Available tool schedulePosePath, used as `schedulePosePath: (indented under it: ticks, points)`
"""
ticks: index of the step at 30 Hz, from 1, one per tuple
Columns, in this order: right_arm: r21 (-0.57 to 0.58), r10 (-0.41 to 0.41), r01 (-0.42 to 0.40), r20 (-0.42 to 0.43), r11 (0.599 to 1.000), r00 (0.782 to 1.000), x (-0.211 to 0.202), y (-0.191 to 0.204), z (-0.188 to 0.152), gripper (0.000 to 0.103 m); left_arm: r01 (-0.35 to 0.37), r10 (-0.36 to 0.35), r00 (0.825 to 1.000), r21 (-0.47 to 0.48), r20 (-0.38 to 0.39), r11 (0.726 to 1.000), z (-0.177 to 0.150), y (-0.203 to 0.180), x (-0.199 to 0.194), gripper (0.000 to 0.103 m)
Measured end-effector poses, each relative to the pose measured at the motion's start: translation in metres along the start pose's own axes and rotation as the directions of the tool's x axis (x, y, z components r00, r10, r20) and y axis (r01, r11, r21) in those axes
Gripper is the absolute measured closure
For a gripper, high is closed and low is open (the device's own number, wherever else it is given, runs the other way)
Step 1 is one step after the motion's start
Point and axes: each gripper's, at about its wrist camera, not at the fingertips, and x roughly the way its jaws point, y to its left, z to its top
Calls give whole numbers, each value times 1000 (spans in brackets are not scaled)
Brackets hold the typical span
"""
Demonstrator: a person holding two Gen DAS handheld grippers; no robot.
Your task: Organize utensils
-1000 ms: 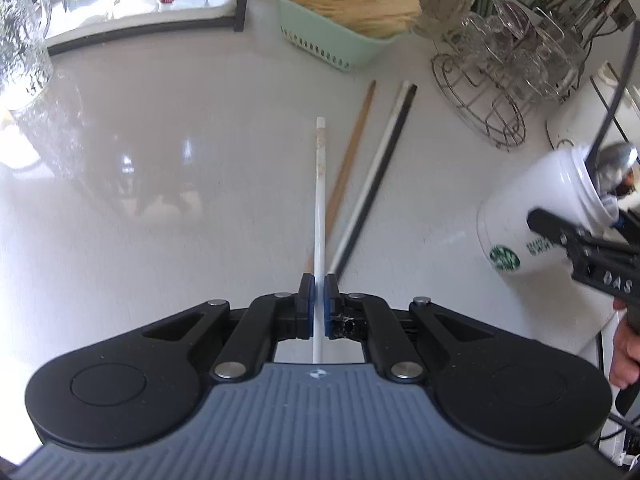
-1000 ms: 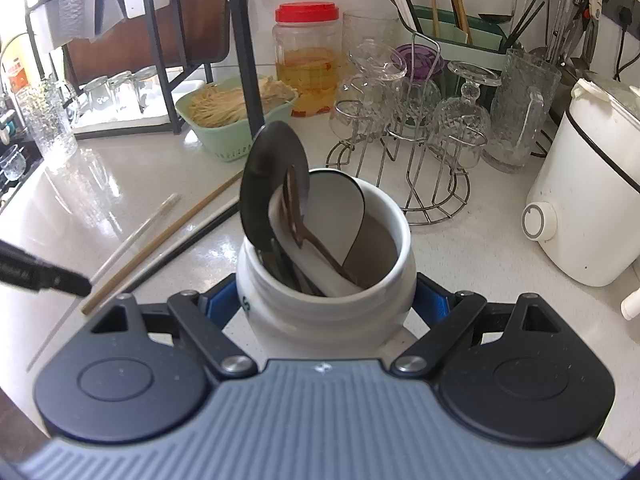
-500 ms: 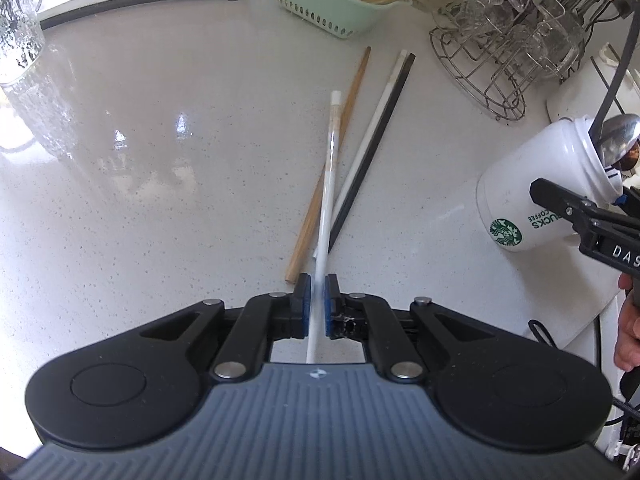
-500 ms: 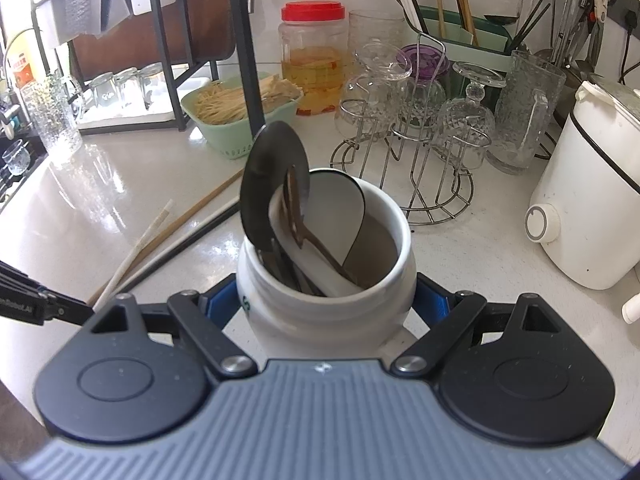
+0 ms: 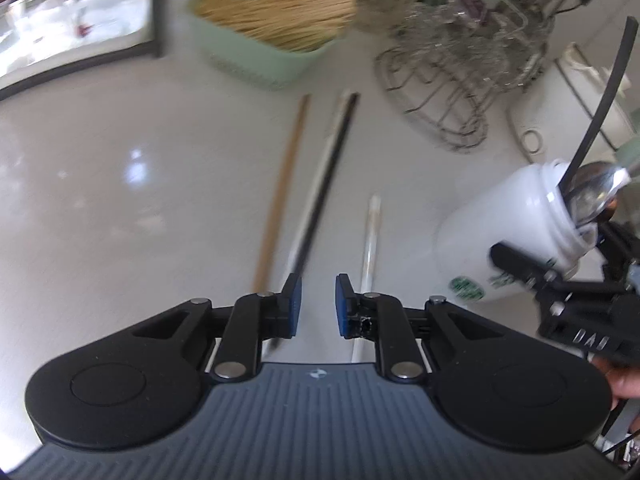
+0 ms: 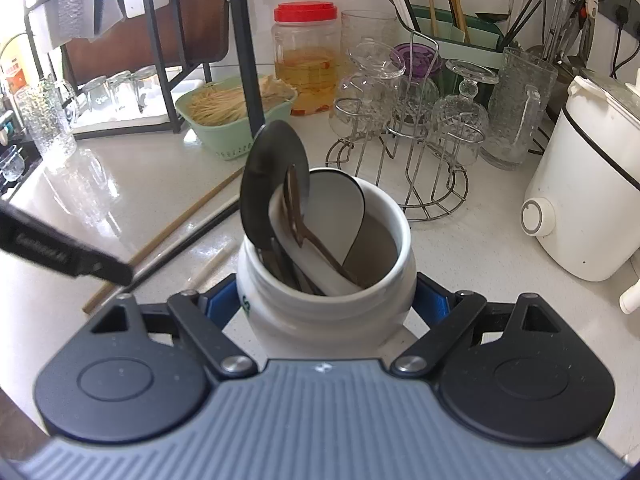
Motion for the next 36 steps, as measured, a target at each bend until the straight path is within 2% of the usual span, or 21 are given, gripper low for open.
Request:
schedulePosePath:
  ticks: [4, 8, 14, 26, 29, 36]
  points:
    - [9, -9, 9, -3, 1000, 1000, 0, 0, 0, 12, 48, -48, 999, 44, -6, 998, 10, -16, 16, 82]
    - [15, -15, 15, -8, 1000, 1000, 0, 1, 1, 12, 97, -94, 995, 87, -29, 991, 12, -30, 32, 74]
    - [23, -19, 20, -19, 1000, 1000, -2, -1, -1, 12, 155, -146, 987, 169, -65, 973, 9, -50, 44, 71]
    - [10, -3, 3, -34, 1000, 999, -9, -10, -6, 12, 190, -175, 981, 231, -84, 954, 1, -53, 49, 71]
    - [-5, 11, -11, -41, 1000, 999, -11, -13, -7, 12, 173, -158, 984, 230, -81, 958, 2, -55, 54, 71]
    - [-34, 36, -37, -50, 999, 998, -15, -19, -12, 12, 185, -171, 982, 213, -81, 959, 12, -66, 61, 71]
